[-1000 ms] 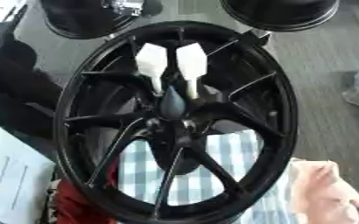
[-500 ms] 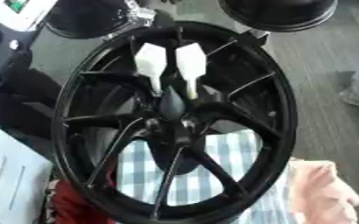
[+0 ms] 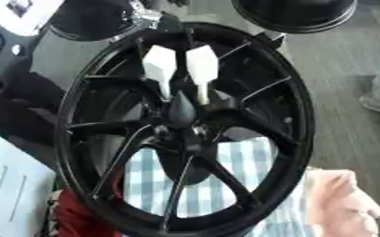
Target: Pull the pin out of the wheel hub.
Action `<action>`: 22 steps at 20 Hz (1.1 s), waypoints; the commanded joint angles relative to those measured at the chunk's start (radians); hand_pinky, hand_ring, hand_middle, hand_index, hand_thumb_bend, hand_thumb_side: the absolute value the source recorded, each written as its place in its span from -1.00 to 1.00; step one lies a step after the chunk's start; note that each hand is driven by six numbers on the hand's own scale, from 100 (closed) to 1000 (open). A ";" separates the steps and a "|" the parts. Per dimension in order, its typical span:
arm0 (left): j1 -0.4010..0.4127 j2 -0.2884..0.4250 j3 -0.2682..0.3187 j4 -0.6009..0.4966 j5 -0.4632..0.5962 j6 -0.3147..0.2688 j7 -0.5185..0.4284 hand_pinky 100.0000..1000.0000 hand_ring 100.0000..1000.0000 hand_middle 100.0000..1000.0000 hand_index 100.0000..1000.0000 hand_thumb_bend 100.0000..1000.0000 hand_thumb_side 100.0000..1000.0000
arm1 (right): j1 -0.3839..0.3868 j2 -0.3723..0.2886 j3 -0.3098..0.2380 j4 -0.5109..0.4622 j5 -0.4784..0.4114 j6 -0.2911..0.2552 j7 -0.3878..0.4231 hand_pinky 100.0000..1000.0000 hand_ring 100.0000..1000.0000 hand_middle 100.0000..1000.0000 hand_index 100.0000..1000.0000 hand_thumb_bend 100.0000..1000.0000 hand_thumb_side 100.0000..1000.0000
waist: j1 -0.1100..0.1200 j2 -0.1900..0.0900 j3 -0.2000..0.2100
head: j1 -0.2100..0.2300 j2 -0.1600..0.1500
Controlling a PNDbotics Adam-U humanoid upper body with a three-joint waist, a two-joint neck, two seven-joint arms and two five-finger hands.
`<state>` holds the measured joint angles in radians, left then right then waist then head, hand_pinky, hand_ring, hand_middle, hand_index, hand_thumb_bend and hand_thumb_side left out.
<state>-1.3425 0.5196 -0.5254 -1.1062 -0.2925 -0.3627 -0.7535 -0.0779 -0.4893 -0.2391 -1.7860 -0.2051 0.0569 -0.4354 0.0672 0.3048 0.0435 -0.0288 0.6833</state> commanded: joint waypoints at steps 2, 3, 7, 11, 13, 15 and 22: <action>-0.010 0.034 -0.011 0.004 -0.033 -0.193 -0.154 0.72 0.62 0.47 0.69 -0.13 0.68 | -0.003 -0.029 -0.005 -0.017 0.002 -0.001 -0.001 0.37 0.37 0.33 0.82 -1.00 0.27 | -0.003 -0.017 0.000 | -0.003 -0.001; -0.008 0.035 -0.015 0.006 -0.041 -0.203 -0.154 0.72 0.62 0.46 0.69 -0.12 0.68 | -0.003 -0.029 -0.005 -0.017 0.001 -0.001 -0.001 0.37 0.37 0.33 0.82 -1.00 0.27 | -0.003 -0.017 0.000 | -0.003 -0.001; -0.002 0.041 -0.025 0.010 -0.068 -0.237 -0.154 0.73 0.63 0.46 0.68 -0.08 0.65 | -0.003 -0.030 -0.004 -0.016 0.001 -0.001 -0.002 0.37 0.37 0.33 0.82 -1.00 0.27 | -0.002 -0.017 0.001 | -0.003 0.000; 0.006 0.048 -0.035 0.012 -0.081 -0.261 -0.154 0.73 0.63 0.46 0.68 -0.07 0.65 | -0.001 -0.030 -0.005 -0.015 0.001 0.001 -0.003 0.37 0.36 0.32 0.81 -1.00 0.28 | -0.002 -0.016 0.002 | -0.003 0.002; 0.008 0.051 -0.036 0.012 -0.082 -0.268 -0.154 0.73 0.63 0.47 0.68 -0.09 0.67 | 0.000 -0.030 -0.004 -0.015 0.002 0.001 -0.003 0.37 0.36 0.32 0.81 -1.00 0.28 | -0.002 -0.016 0.003 | -0.004 0.003; 0.009 0.055 -0.033 0.010 -0.076 -0.270 -0.154 0.73 0.63 0.47 0.68 -0.11 0.68 | 0.000 -0.030 -0.004 -0.015 0.001 0.002 -0.004 0.37 0.36 0.32 0.81 -1.00 0.28 | -0.002 -0.016 0.004 | -0.004 0.003; 0.016 0.072 -0.048 -0.013 -0.038 -0.260 -0.154 0.74 0.63 0.46 0.68 -0.10 0.72 | 0.002 -0.032 -0.005 -0.015 0.000 0.003 -0.007 0.37 0.36 0.32 0.81 -1.00 0.28 | 0.000 -0.016 0.005 | -0.006 0.005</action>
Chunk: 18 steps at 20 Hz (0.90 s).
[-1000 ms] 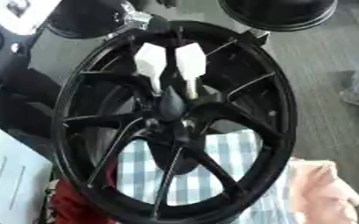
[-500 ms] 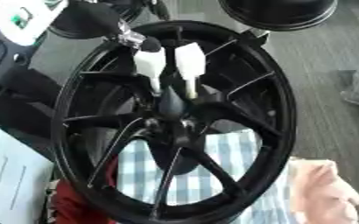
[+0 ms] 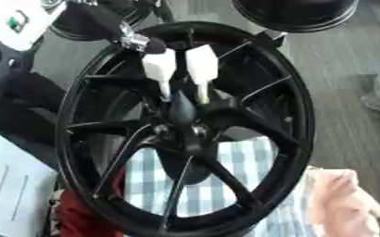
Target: Pull the pin out of the wheel hub.
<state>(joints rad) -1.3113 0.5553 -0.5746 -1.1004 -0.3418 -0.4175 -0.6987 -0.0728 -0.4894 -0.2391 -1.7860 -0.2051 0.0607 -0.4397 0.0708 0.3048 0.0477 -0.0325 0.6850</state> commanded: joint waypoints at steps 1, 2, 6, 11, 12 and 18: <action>-0.014 0.039 -0.001 -0.021 0.008 -0.206 -0.208 0.75 0.63 0.47 0.68 -0.08 0.69 | -0.003 -0.032 -0.005 -0.015 0.000 0.000 -0.003 0.37 0.36 0.32 0.81 -1.00 0.28 | -0.003 -0.017 0.001 | -0.002 0.004; -0.012 0.040 -0.003 -0.021 0.001 -0.207 -0.208 0.75 0.63 0.47 0.68 -0.07 0.66 | -0.003 -0.032 -0.005 -0.015 0.000 0.000 -0.003 0.37 0.35 0.32 0.81 -1.00 0.28 | -0.003 -0.017 0.001 | -0.003 0.004; -0.010 0.036 -0.012 -0.008 -0.027 -0.223 -0.208 0.75 0.64 0.47 0.67 -0.02 0.52 | -0.003 -0.032 -0.005 -0.014 0.000 0.001 -0.002 0.37 0.35 0.32 0.81 -1.00 0.29 | -0.004 -0.016 0.000 | -0.003 0.004; -0.011 0.027 -0.014 0.009 -0.047 -0.240 -0.208 0.75 0.63 0.45 0.65 0.00 0.47 | -0.004 -0.031 -0.004 -0.012 -0.001 0.003 -0.002 0.37 0.35 0.32 0.81 -1.00 0.29 | -0.004 -0.016 0.000 | -0.002 0.005; -0.011 0.026 -0.013 0.012 -0.050 -0.242 -0.208 0.75 0.63 0.45 0.65 0.00 0.47 | -0.004 -0.031 -0.004 -0.012 -0.001 0.004 -0.002 0.37 0.35 0.32 0.81 -1.00 0.29 | -0.004 -0.016 -0.001 | -0.001 0.005; -0.010 0.019 -0.018 0.024 -0.079 -0.260 -0.208 0.74 0.61 0.44 0.63 0.06 0.36 | -0.005 -0.032 -0.004 -0.012 -0.002 0.004 -0.002 0.37 0.35 0.31 0.81 -1.00 0.29 | -0.004 -0.017 -0.002 | 0.005 0.005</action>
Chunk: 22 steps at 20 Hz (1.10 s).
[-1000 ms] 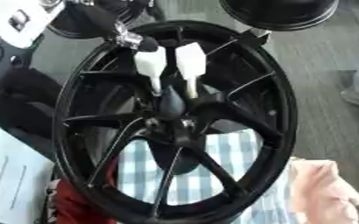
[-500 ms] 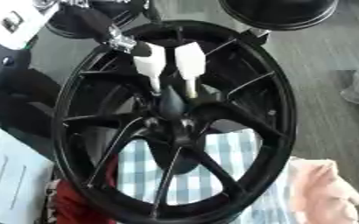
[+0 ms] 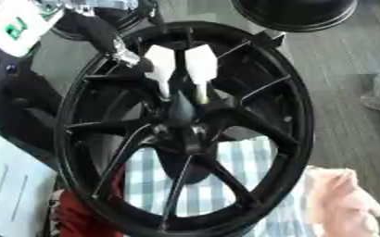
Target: Pull the pin out of the wheel hub.
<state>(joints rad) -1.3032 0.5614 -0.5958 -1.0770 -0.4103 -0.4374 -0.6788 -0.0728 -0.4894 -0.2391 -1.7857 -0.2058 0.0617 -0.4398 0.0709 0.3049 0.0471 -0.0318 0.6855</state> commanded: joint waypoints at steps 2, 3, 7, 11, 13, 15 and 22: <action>-0.016 0.010 0.002 0.006 -0.017 -0.246 -0.228 0.74 0.61 0.44 0.62 0.05 0.33 | -0.005 -0.032 -0.004 -0.012 -0.002 0.003 -0.001 0.37 0.35 0.31 0.81 -1.00 0.29 | -0.004 -0.017 -0.001 | 0.006 0.004; -0.016 0.008 0.002 0.007 -0.017 -0.249 -0.228 0.73 0.61 0.44 0.62 0.04 0.32 | -0.006 -0.032 -0.004 -0.012 -0.002 0.004 -0.001 0.37 0.35 0.31 0.81 -1.00 0.29 | -0.004 -0.017 -0.002 | 0.007 0.004; -0.015 0.001 -0.001 0.005 -0.005 -0.255 -0.228 0.73 0.60 0.45 0.61 -0.02 0.28 | -0.007 -0.031 -0.003 -0.010 -0.002 0.004 -0.001 0.37 0.35 0.31 0.81 -1.00 0.30 | -0.004 -0.016 -0.003 | 0.007 0.005; -0.013 0.000 -0.011 -0.006 0.019 -0.248 -0.228 0.72 0.60 0.48 0.60 -0.02 0.20 | -0.009 -0.030 -0.003 -0.010 -0.002 0.005 0.000 0.37 0.35 0.31 0.81 -1.00 0.29 | -0.004 -0.015 -0.005 | 0.008 0.006; -0.012 -0.001 -0.014 -0.010 0.026 -0.243 -0.228 0.72 0.60 0.48 0.61 -0.03 0.15 | -0.010 -0.031 -0.003 -0.011 -0.003 0.004 -0.001 0.37 0.35 0.31 0.81 -1.00 0.29 | -0.004 -0.015 -0.006 | 0.009 0.006; -0.011 -0.002 -0.017 -0.012 0.030 -0.238 -0.228 0.71 0.60 0.48 0.60 -0.04 0.09 | -0.010 -0.031 -0.003 -0.011 -0.003 0.005 0.000 0.37 0.35 0.31 0.81 -1.00 0.29 | -0.004 -0.015 -0.007 | 0.010 0.006; -0.006 -0.008 -0.022 -0.011 0.047 -0.222 -0.228 0.67 0.56 0.41 0.56 -0.23 -0.10 | -0.011 -0.030 -0.002 -0.009 -0.003 0.007 0.001 0.37 0.35 0.31 0.81 -1.00 0.30 | -0.005 -0.013 -0.009 | 0.012 0.008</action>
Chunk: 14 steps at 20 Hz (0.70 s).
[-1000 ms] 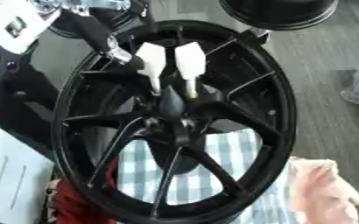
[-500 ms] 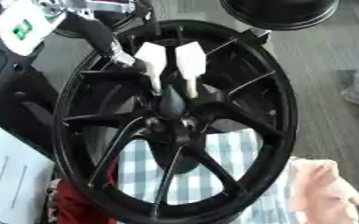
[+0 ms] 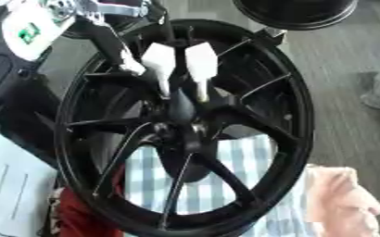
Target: Pull the pin out of the wheel hub.
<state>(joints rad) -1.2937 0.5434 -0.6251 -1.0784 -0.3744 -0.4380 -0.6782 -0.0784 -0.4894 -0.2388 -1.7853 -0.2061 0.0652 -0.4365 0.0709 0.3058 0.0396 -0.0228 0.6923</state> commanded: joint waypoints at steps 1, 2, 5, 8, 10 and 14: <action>-0.015 0.009 0.006 -0.010 0.017 -0.217 -0.229 0.66 0.56 0.40 0.55 -0.26 -0.13 | -0.006 -0.030 -0.002 -0.010 -0.002 0.004 -0.002 0.37 0.35 0.31 0.81 -1.00 0.30 | -0.005 -0.014 -0.001 | 0.003 0.002; -0.014 0.008 0.005 -0.012 0.023 -0.213 -0.229 0.66 0.55 0.39 0.54 -0.27 -0.13 | -0.006 -0.030 -0.002 -0.010 -0.002 0.005 -0.001 0.37 0.35 0.31 0.81 -1.00 0.30 | -0.005 -0.013 -0.002 | 0.004 0.003; -0.012 0.008 0.001 -0.021 0.054 -0.198 -0.229 0.63 0.51 0.30 0.47 -0.38 -0.19 | -0.006 -0.029 -0.002 -0.010 -0.001 0.006 -0.002 0.37 0.35 0.31 0.81 -1.00 0.31 | -0.005 -0.013 -0.002 | 0.004 0.003; -0.010 0.011 -0.005 -0.036 0.080 -0.181 -0.229 0.56 0.37 0.10 0.27 -0.43 -0.28 | -0.006 -0.030 -0.003 -0.010 -0.002 0.007 -0.003 0.37 0.34 0.31 0.81 -1.00 0.30 | -0.005 -0.013 -0.002 | 0.004 0.004; -0.009 0.014 -0.008 -0.043 0.085 -0.171 -0.229 0.53 0.33 0.08 0.24 -0.43 -0.32 | -0.006 -0.030 -0.003 -0.010 -0.003 0.007 -0.004 0.37 0.34 0.31 0.81 -1.00 0.31 | -0.005 -0.013 -0.002 | 0.004 0.004; -0.009 0.020 -0.012 -0.050 0.087 -0.159 -0.229 0.45 0.20 0.01 0.15 -0.50 -0.45 | -0.004 -0.030 -0.003 -0.009 -0.003 0.009 -0.005 0.37 0.34 0.31 0.81 -1.00 0.31 | -0.005 -0.013 -0.001 | 0.005 0.007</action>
<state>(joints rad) -1.2857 0.5365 -0.6417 -1.1134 -0.2938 -0.4061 -0.7101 -0.0785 -0.4894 -0.2385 -1.7851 -0.2062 0.0707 -0.4398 0.0708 0.3099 0.0383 -0.0198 0.6935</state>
